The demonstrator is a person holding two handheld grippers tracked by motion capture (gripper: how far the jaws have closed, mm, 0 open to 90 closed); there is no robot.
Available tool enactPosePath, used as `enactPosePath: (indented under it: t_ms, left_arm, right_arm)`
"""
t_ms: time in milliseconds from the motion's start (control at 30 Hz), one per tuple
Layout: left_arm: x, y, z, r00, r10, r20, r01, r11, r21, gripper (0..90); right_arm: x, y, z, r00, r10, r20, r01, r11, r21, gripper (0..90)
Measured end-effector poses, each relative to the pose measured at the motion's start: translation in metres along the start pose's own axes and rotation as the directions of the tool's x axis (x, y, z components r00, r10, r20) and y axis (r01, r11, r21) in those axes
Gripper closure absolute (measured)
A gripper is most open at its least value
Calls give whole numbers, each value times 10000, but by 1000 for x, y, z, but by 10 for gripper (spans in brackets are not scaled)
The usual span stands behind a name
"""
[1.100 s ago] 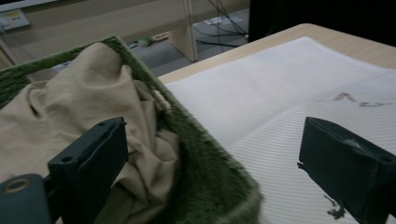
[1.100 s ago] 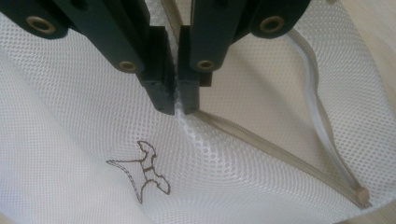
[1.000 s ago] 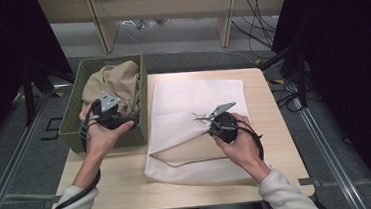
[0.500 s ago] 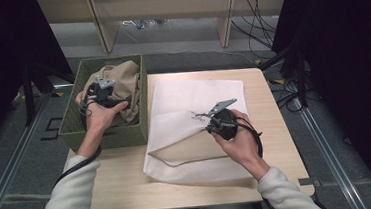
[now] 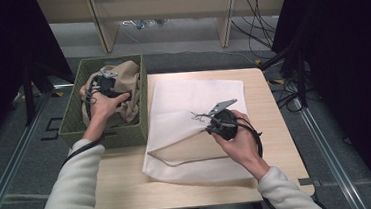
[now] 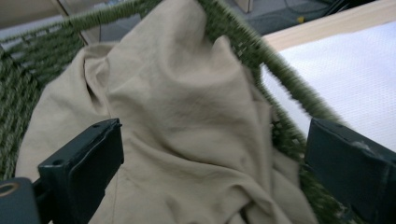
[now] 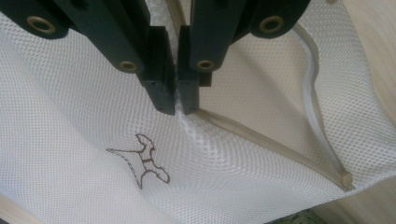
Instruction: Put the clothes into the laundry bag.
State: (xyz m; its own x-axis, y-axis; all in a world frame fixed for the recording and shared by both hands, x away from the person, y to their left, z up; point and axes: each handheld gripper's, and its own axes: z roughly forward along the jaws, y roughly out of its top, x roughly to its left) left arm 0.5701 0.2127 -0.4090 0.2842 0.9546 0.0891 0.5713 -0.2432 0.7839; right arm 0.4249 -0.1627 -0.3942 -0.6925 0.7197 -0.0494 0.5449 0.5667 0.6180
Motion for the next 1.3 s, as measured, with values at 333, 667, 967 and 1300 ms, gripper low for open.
enactPosePath:
  t_ms: [333, 667, 967, 1300]
  left_arm:
    - [16, -11, 44, 9949, -871, -506, 933, 9861, 1376, 34]
    - [10, -19, 74, 9895, -919, -1113, 1210, 9484, 2932, 35]
    - [15, -23, 75, 9895, -195, -1435, 724, 9248, 3736, 392]
    - [27, -32, 73, 9842, -423, -1721, 1117, 9021, 4169, 782]
  right_arm:
    - [-3, -2, -1, 9999, 106, 34, -105, 9997, -203, 874]
    - [-6, -4, 0, 9999, 64, -147, -63, 10000, 50, 872]
    - [-6, -4, -1, 9997, 136, -186, -135, 9999, 100, 870]
    - [-5, -5, 1, 9998, 133, -176, -130, 9998, 181, 865]
